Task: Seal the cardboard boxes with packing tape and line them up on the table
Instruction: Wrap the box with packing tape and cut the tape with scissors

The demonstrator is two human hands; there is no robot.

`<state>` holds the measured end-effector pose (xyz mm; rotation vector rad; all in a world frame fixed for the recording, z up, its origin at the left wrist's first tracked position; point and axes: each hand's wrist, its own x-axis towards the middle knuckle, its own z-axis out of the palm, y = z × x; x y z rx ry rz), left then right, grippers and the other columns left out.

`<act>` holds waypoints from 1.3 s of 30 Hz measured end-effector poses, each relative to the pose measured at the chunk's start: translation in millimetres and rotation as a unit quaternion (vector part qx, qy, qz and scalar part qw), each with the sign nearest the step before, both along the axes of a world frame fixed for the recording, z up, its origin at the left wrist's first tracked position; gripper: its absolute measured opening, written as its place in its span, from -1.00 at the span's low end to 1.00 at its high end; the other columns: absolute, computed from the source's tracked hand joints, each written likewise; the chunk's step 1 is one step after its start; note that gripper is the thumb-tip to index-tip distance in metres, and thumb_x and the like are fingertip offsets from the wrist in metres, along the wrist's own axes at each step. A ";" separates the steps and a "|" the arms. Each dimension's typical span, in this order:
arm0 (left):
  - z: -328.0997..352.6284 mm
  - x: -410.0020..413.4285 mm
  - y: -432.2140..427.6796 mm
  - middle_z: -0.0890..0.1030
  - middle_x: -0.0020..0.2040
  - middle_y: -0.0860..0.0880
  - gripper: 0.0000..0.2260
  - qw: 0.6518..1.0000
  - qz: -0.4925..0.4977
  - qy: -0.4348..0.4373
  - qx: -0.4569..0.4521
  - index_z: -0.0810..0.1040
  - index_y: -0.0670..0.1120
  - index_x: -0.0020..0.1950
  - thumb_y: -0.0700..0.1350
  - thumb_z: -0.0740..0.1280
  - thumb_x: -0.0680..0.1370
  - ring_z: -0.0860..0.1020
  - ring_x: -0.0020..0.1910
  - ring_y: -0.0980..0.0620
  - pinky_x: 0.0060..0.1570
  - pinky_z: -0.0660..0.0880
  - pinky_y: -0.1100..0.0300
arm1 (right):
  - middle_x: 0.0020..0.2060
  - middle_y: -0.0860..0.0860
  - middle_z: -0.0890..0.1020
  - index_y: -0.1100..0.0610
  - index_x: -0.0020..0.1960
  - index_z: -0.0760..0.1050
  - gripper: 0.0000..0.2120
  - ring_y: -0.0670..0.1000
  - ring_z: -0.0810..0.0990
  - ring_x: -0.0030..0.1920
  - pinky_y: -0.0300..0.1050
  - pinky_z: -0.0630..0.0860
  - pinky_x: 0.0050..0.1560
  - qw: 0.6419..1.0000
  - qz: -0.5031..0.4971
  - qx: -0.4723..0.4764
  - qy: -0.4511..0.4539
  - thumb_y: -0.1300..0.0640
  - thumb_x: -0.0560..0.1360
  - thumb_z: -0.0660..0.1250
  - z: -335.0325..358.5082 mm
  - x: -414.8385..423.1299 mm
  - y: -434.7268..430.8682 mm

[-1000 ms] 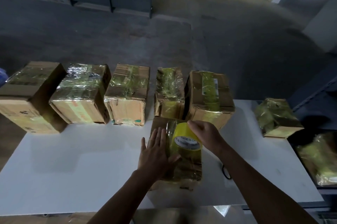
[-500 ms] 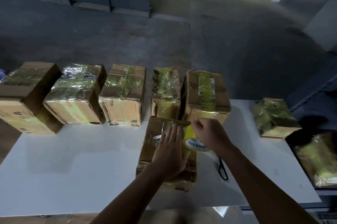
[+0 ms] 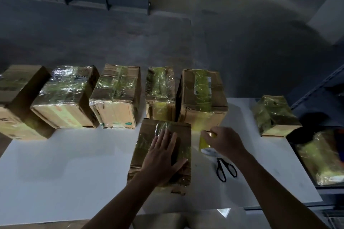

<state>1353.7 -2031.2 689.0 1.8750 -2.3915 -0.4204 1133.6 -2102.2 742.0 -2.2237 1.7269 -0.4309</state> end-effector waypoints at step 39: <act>51.8 50.4 7.6 -0.07 0.59 -0.02 -0.34 0.960 0.145 0.235 0.044 -0.05 0.02 0.58 -0.06 0.23 0.58 -0.09 0.56 -0.16 0.45 0.11 -0.26 | -0.56 -0.14 0.36 -0.05 -0.36 0.40 -0.66 -0.17 0.29 -0.52 -0.29 0.18 -0.47 0.957 0.107 0.149 -0.227 -0.04 0.58 0.25 34.8 86.4 -13.8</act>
